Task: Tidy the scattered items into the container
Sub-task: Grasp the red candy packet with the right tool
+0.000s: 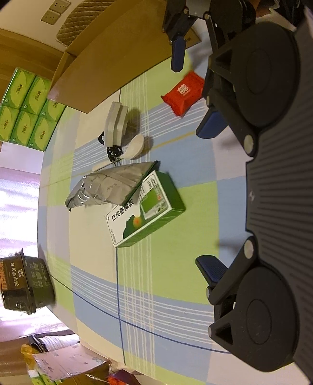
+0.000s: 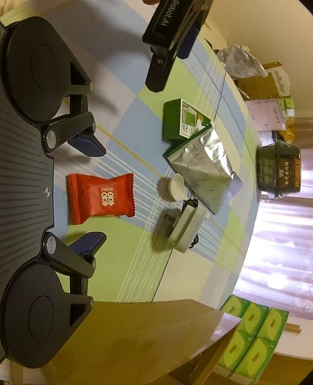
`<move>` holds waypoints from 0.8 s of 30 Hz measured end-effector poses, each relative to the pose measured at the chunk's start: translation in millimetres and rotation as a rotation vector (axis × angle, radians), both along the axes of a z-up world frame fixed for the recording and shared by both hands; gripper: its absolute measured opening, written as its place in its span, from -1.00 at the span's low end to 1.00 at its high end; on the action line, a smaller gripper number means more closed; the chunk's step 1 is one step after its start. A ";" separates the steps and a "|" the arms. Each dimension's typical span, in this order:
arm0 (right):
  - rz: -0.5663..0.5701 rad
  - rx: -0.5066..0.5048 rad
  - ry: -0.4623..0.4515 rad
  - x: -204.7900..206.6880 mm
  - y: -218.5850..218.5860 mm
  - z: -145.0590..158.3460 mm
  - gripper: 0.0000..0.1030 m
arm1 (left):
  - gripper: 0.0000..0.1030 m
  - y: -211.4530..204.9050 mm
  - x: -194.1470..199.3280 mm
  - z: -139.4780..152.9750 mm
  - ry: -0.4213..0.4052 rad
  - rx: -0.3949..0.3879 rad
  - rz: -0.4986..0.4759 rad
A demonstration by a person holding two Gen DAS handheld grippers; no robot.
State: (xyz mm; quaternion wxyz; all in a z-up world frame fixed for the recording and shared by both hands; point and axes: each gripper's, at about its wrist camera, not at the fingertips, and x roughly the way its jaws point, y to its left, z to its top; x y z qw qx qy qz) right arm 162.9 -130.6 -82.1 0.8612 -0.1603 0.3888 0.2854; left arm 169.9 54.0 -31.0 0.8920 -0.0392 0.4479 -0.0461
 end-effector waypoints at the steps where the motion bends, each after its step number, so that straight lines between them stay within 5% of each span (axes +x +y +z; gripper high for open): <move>1: 0.003 -0.003 0.004 2.1 0.5 -2.3 0.47 | 0.96 -0.3 3.0 -1.7 -0.001 -0.001 -0.001; 4: 0.012 -0.012 0.016 6.8 2.8 -8.1 0.19 | 0.96 -1.6 11.4 -6.8 -0.006 0.004 -0.001; 7: 0.011 -0.011 0.010 8.0 3.6 -9.5 0.15 | 0.96 -2.6 18.1 -10.7 -0.012 0.008 0.008; 9: 0.006 -0.003 0.009 9.4 3.5 -8.7 -0.26 | 0.96 -4.9 23.4 -13.2 -0.018 0.019 0.013; 18: -0.020 0.032 -0.009 15.4 4.7 2.9 -0.32 | 0.76 -16.5 57.5 -21.8 -0.053 0.039 0.051; 24: -0.042 0.047 0.004 18.3 0.0 3.7 -0.32 | 0.19 -16.5 68.7 -35.1 0.009 0.103 0.048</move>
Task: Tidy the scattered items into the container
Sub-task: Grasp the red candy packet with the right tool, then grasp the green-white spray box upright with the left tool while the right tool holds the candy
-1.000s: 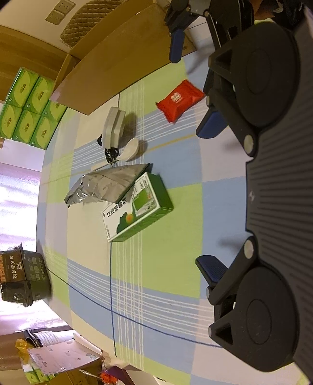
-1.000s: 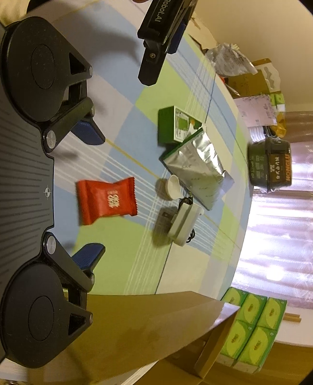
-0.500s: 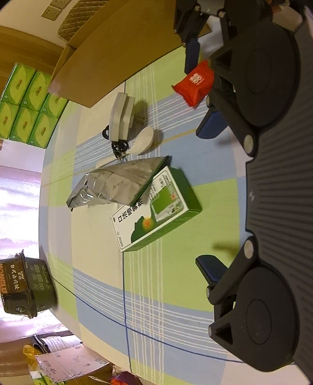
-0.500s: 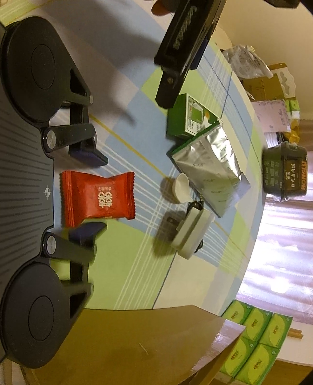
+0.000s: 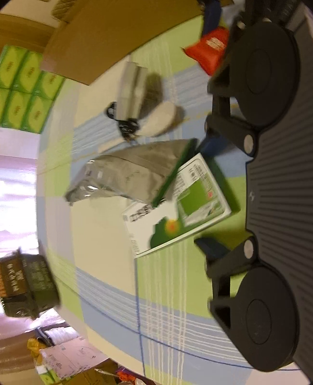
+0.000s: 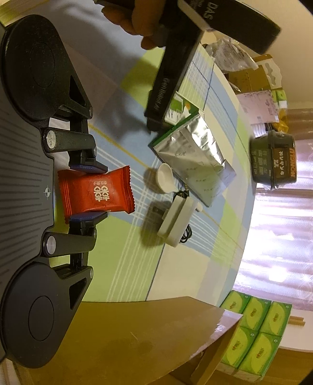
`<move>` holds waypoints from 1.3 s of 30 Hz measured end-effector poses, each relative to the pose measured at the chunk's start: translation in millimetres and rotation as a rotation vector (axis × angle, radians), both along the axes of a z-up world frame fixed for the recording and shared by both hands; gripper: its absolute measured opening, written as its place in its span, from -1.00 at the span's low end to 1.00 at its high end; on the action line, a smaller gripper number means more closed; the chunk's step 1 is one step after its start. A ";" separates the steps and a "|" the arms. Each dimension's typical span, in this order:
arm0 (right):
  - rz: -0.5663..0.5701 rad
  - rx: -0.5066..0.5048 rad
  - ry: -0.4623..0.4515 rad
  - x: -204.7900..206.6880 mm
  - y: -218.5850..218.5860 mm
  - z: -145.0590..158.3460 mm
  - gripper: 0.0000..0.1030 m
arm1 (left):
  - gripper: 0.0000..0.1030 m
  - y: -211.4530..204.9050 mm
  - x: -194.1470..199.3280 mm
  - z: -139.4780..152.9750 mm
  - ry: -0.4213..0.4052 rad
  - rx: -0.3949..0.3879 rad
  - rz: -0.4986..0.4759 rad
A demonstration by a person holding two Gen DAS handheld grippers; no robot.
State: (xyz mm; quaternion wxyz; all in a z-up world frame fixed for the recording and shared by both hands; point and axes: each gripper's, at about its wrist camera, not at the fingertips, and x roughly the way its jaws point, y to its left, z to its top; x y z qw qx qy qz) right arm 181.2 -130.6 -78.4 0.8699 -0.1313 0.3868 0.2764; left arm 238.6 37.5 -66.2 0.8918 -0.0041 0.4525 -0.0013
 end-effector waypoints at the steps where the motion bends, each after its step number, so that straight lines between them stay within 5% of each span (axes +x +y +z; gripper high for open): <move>1: -0.004 0.004 0.005 -0.5 -1.4 -0.2 -0.32 | 0.12 0.6 -2.8 0.5 -0.002 0.010 -0.005; 15: -0.080 0.139 0.152 -38.5 -21.9 5.5 -0.31 | 0.04 4.2 -130.2 12.8 0.108 -0.018 -0.105; 17: -0.074 0.132 0.152 -45.4 -21.4 4.4 -0.31 | 0.38 3.2 -143.5 12.6 0.119 -0.001 -0.105; 20: -0.060 0.111 0.124 -53.9 -19.5 2.9 -0.30 | 0.48 4.1 -153.2 13.9 0.112 0.015 -0.094; 22: -0.041 0.082 0.093 -58.5 -16.6 1.2 -0.05 | 0.49 6.5 -151.9 15.8 0.108 0.008 -0.081; 23: -0.034 0.057 0.067 -61.8 -14.5 0.6 0.57 | 0.50 7.4 -150.2 17.8 0.101 0.007 -0.075; 24: -0.021 0.045 0.040 -65.3 -13.4 0.1 0.70 | 0.51 8.2 -148.7 20.1 0.093 0.007 -0.072; 31: 0.013 0.001 0.021 -67.2 -8.9 -14.6 0.67 | 0.55 10.0 -129.2 26.3 0.043 0.010 -0.060; 39: 0.042 0.003 0.005 -64.6 -6.4 -14.8 -0.16 | 0.53 4.9 -103.0 17.4 0.032 0.019 -0.088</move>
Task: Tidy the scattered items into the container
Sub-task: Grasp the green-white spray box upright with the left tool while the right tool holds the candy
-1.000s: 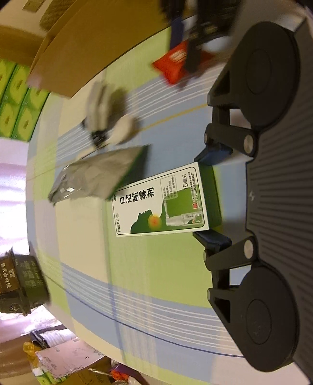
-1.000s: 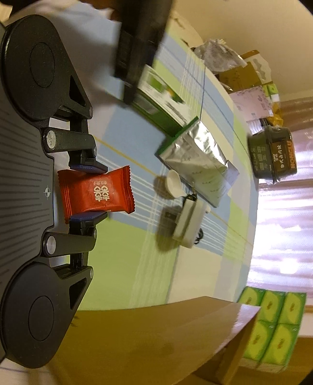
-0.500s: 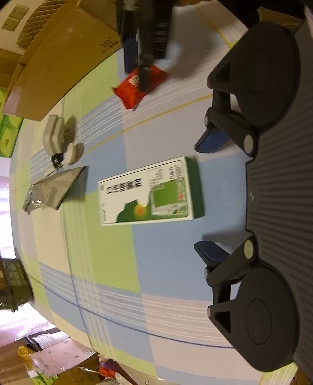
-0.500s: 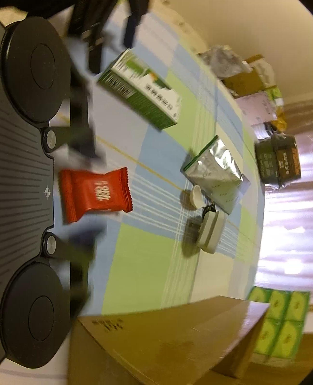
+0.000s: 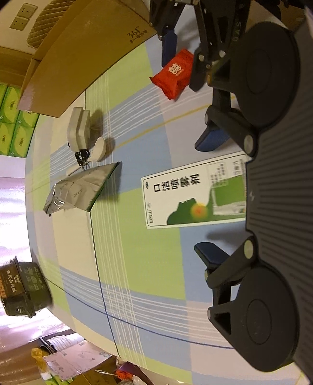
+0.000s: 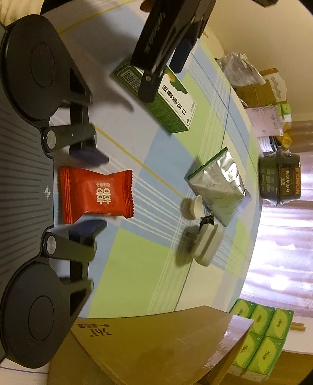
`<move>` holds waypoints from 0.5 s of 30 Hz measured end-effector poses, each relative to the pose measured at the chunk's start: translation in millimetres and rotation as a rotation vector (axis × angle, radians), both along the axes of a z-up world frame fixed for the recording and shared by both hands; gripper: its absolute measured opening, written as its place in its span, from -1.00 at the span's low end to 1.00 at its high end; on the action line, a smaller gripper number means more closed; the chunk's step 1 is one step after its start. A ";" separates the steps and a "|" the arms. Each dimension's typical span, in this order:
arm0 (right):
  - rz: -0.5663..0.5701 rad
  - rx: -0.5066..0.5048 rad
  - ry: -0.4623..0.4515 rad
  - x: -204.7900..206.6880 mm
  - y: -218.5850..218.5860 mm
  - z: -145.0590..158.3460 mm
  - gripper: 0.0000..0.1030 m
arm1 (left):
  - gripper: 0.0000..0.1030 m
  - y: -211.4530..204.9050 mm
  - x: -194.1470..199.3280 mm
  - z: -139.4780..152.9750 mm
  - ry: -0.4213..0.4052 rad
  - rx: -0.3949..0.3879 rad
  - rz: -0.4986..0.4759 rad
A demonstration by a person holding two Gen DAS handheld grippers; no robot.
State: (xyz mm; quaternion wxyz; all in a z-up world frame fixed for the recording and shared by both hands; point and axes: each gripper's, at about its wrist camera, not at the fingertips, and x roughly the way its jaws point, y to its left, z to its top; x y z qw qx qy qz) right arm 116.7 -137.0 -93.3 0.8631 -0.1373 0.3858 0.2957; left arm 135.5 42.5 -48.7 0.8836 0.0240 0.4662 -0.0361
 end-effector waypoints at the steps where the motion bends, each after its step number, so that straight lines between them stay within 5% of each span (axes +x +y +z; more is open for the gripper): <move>1: -0.001 0.001 0.001 -0.1 -0.4 0.4 -0.21 | 0.53 -0.3 2.4 -0.8 0.003 0.003 -0.002; 6: -0.011 0.005 0.001 -0.5 -2.9 1.9 -0.36 | 0.37 0.1 8.4 -3.7 0.022 0.000 -0.011; 8: -0.013 0.006 0.002 -0.8 -3.5 3.1 -0.37 | 0.06 0.3 9.5 -5.9 0.038 0.000 -0.018; 15: -0.028 0.015 0.000 -8.4 -9.0 11.4 -0.37 | -0.02 0.5 -5.7 -4.3 0.047 -0.021 -0.029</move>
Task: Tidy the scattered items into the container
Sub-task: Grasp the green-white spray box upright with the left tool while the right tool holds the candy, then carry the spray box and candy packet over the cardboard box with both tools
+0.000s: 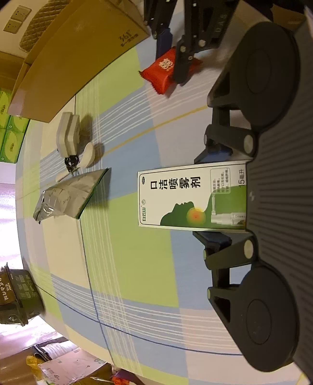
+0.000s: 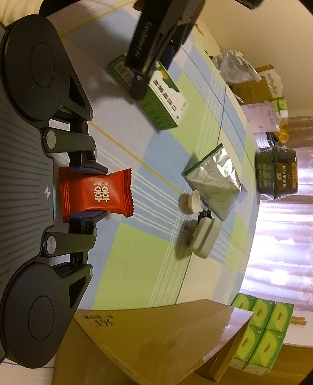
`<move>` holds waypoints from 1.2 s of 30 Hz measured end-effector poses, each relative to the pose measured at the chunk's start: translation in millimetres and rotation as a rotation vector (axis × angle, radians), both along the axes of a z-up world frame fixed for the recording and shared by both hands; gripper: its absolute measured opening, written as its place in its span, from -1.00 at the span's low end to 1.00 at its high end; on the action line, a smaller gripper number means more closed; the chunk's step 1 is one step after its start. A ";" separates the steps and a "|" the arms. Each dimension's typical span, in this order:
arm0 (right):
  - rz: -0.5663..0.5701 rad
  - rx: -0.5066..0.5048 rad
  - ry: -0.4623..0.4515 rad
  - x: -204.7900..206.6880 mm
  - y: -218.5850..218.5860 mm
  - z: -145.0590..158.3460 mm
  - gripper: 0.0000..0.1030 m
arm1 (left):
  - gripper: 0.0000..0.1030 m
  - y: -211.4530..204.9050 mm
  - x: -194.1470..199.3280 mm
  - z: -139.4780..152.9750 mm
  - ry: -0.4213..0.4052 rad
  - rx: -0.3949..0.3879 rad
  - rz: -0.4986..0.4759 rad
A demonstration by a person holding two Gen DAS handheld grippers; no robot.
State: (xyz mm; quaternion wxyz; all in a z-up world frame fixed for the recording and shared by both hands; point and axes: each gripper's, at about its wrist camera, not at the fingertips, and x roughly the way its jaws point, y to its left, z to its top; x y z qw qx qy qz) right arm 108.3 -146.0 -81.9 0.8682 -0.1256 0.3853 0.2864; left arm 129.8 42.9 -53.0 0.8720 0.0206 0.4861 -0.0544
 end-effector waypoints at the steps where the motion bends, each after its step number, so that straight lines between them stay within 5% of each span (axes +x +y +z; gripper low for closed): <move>1: -0.005 0.004 0.001 -1.4 -1.1 1.4 -0.37 | -0.02 -0.5 -4.3 0.7 0.002 -0.001 -0.003; 15: -0.064 0.044 -0.034 -26.4 -16.7 33.7 -0.37 | -0.02 -14.8 -53.7 25.4 -0.013 -0.017 -0.033; 36: -0.114 0.098 -0.170 -52.6 -46.3 92.6 -0.37 | -0.02 -51.2 -77.1 78.3 -0.119 -0.016 -0.099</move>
